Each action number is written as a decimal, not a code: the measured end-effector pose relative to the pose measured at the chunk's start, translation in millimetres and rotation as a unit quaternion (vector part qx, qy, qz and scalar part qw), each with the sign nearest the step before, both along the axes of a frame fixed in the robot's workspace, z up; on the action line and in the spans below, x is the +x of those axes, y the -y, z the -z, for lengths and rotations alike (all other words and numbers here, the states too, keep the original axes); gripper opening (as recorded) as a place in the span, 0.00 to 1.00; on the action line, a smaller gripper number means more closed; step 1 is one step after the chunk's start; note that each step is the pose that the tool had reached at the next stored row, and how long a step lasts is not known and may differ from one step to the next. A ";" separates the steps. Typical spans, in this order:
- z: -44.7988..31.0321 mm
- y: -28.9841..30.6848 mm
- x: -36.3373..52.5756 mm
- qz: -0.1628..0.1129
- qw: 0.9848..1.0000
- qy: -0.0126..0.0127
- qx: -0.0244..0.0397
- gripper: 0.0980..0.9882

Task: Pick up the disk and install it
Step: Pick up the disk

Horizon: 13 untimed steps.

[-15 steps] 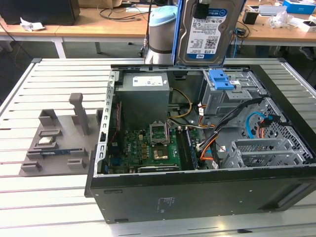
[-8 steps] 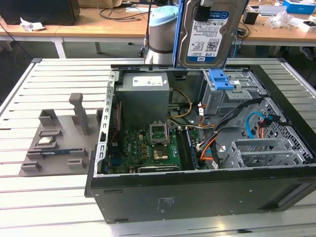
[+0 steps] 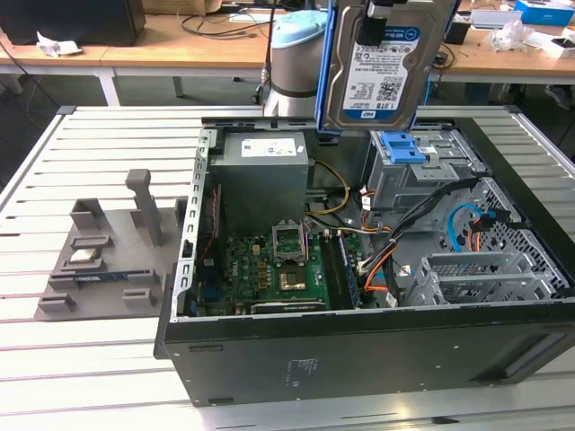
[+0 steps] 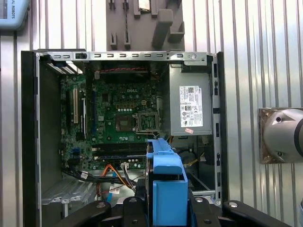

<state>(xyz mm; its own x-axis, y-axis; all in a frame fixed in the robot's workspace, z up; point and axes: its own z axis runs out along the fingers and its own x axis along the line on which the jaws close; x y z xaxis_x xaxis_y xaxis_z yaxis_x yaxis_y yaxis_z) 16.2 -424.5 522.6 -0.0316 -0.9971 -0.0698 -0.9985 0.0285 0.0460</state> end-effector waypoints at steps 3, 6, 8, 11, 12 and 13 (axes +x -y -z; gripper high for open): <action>0.3 3.2 0.0 0.000 1.000 0.000 0.000 0.30; 0.6 6.6 0.0 0.000 1.000 0.000 0.000 0.30; 0.8 9.0 0.0 0.000 1.000 0.000 0.000 0.30; 1.2 12.6 0.0 0.000 1.000 0.000 0.000 0.30; 1.2 13.5 0.0 0.000 1.000 0.000 0.000 0.30; 1.4 14.4 0.0 0.000 1.000 0.000 0.000 0.30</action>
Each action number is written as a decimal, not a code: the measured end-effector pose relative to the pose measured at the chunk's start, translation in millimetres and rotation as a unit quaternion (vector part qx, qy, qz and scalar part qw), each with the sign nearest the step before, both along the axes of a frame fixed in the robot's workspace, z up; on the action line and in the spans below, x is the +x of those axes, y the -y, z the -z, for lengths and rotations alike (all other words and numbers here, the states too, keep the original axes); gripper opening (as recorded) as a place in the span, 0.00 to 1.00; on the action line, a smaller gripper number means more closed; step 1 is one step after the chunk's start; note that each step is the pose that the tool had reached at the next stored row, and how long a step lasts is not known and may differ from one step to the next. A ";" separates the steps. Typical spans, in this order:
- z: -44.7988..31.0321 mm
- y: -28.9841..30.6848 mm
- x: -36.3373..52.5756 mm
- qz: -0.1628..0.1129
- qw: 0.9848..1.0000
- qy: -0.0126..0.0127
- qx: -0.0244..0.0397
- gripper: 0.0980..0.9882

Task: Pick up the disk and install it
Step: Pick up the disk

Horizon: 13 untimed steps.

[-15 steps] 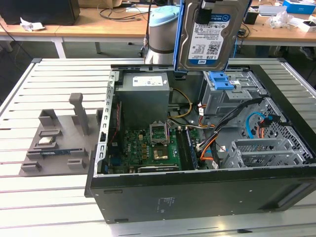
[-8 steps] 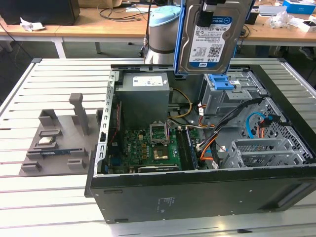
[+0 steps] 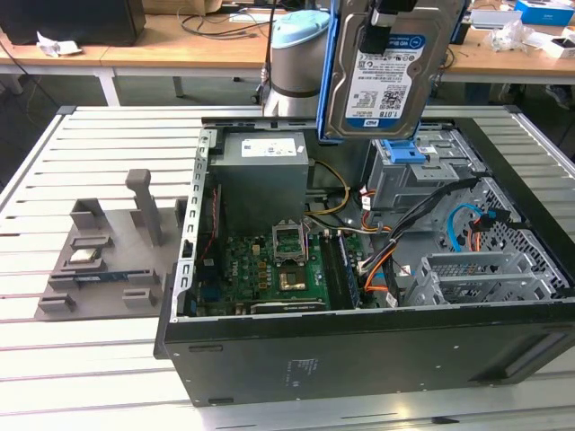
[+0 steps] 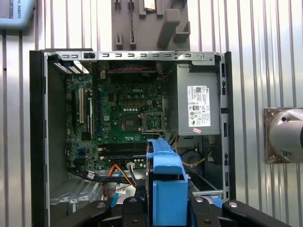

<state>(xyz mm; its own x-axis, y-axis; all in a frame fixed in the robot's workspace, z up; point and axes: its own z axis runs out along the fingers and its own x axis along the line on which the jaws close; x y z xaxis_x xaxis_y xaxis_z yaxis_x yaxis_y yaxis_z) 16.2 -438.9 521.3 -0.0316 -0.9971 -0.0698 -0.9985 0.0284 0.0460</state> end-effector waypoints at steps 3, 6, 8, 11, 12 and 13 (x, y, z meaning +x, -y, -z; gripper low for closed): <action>0.3 3.4 0.0 0.000 1.000 0.000 0.000 0.30; 0.7 7.1 0.0 0.000 1.000 0.000 0.000 0.30; 0.9 9.2 0.0 0.000 1.000 0.000 0.000 0.30; 1.2 12.3 0.0 0.000 1.000 0.000 0.000 0.30; 1.2 13.5 0.0 0.000 1.000 0.000 0.000 0.30; 1.4 14.4 0.0 0.000 1.000 0.000 0.000 0.30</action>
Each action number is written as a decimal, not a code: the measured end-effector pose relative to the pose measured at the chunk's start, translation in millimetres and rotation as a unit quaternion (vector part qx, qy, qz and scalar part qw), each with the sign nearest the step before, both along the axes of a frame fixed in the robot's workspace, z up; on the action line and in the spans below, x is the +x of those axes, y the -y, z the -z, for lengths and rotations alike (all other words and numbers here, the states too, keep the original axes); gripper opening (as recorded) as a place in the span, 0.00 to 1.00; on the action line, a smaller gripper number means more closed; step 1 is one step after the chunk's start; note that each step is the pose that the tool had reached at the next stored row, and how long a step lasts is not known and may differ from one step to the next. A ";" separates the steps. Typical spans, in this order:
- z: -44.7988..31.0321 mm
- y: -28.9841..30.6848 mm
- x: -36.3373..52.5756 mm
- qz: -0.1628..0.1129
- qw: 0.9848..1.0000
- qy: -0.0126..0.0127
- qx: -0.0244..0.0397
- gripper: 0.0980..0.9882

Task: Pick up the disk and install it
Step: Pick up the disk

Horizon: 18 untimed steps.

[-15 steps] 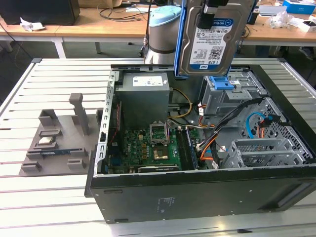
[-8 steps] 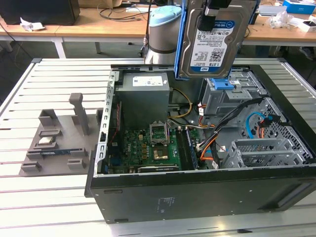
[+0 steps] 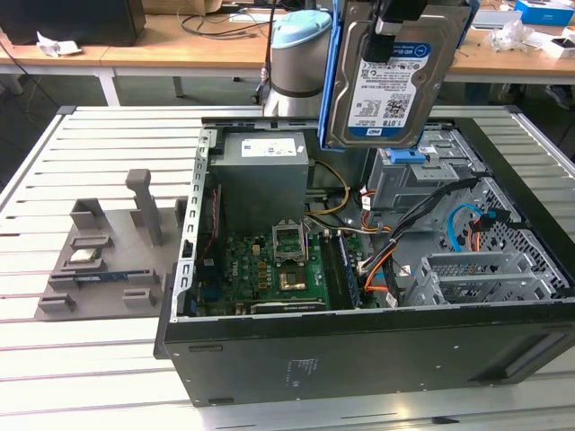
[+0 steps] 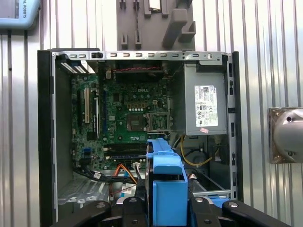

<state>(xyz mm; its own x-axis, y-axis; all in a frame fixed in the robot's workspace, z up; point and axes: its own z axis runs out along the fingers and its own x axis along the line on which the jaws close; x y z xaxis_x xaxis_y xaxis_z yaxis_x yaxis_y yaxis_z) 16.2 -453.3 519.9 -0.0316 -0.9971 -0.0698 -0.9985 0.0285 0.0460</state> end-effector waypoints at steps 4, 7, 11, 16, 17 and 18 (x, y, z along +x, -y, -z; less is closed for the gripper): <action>0.4 4.5 0.0 0.000 1.000 0.000 0.000 0.30; 0.6 7.4 0.0 0.000 1.000 0.000 0.000 0.30; 1.0 11.5 0.0 0.000 1.000 0.000 0.000 0.30; 1.5 18.0 0.0 0.000 1.000 0.000 0.000 0.30; 1.7 19.1 0.0 0.000 1.000 0.000 0.000 0.30; 1.8 20.8 0.0 0.000 1.000 0.000 0.000 0.30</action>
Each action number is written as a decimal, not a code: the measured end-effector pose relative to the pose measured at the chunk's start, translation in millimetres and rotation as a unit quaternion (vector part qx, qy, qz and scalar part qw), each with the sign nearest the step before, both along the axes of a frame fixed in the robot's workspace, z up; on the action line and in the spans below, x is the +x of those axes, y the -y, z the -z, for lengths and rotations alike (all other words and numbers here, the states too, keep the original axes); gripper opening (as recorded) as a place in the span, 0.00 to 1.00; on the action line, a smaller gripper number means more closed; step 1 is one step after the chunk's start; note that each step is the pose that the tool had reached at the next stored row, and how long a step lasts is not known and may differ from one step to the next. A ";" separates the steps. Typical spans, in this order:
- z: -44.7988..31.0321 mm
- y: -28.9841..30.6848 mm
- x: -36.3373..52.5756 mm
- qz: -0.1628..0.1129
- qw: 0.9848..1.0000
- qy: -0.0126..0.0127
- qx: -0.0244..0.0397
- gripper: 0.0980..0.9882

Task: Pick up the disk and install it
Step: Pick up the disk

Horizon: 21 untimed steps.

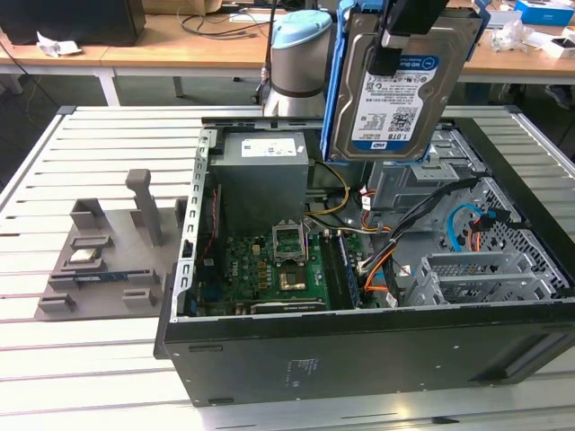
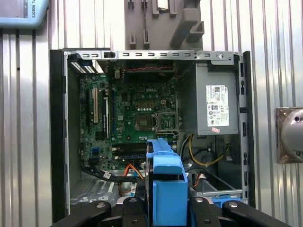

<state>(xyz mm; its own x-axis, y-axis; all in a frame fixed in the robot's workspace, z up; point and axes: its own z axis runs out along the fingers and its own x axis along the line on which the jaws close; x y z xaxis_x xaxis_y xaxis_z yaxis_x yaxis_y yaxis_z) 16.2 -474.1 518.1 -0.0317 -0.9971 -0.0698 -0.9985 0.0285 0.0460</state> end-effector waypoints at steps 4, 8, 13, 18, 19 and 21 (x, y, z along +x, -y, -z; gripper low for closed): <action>0.3 3.7 0.0 0.000 1.000 0.000 0.000 0.30; 0.7 8.6 0.0 0.000 1.000 0.000 0.000 0.30; 2.6 49.7 0.0 0.000 1.000 0.000 0.000 0.30; 3.0 59.7 0.0 0.000 1.000 0.000 0.000 0.30; 3.1 61.3 0.0 0.000 1.000 0.000 0.000 0.30; 3.3 65.0 0.0 0.000 1.000 0.000 0.000 0.30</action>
<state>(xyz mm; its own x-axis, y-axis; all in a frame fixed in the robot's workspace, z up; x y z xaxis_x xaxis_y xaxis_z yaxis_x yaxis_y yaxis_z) 16.2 -539.1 514.9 -0.0316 -0.9971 -0.0693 -0.9985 0.0285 0.0460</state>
